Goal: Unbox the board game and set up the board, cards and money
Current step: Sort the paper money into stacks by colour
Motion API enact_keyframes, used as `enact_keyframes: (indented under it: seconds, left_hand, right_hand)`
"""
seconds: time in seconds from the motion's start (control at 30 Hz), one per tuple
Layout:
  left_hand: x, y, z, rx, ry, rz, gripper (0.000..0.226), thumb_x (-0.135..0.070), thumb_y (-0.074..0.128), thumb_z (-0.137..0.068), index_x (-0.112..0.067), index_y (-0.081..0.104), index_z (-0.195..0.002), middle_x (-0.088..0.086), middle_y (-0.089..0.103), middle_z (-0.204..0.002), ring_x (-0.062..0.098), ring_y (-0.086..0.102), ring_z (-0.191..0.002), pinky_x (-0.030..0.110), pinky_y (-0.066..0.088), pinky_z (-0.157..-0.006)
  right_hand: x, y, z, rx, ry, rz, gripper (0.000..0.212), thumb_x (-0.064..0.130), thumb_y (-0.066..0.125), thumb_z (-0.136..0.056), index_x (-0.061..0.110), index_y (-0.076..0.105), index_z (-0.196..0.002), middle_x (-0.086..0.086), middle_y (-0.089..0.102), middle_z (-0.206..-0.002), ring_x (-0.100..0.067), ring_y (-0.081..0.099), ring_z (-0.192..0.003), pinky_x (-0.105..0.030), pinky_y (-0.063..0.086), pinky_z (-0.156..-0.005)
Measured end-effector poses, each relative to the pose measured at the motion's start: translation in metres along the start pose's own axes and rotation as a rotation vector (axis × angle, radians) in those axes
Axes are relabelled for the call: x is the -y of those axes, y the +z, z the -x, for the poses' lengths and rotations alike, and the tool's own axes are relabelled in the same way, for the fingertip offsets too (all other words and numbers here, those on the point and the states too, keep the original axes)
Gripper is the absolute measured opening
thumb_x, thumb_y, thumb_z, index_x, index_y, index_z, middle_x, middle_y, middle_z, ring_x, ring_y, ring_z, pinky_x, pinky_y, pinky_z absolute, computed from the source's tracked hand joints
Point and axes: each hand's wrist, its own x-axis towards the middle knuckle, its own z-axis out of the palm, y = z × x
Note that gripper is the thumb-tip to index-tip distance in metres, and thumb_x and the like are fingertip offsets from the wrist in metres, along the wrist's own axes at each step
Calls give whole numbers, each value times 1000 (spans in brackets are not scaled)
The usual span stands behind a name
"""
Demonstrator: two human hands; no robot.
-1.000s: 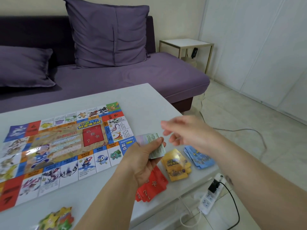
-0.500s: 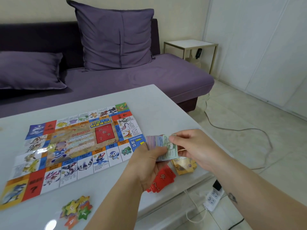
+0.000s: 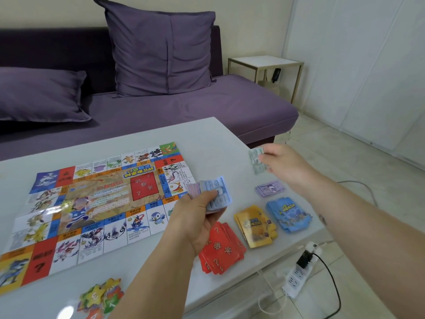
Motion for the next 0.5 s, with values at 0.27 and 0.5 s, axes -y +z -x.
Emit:
enact_keyframes:
  seconds: [0.27,0.5]
  left_hand:
    - [3,15,-32,-35,-47,106,8,4,54,-89,-4,55,-87,14,64,-80,21,61,-70,25,56,-48]
    - [7,25,-54,-47,-54,96,8,3,54,-89,-4,55,-86,14,63,-76,20,61,-66,24,56,-46]
  right_hand:
    - [-37,-5,-60,353,-154,767,27,1,53,-91,11,64,-114,-5,63,-115,-14,56,-102,-18,34,-75]
    - [-44,-2,-70,441,-218,812,19,5,64,-85,9,69,-102,-1,67,-100,-6,51,-81,-15,35,-65]
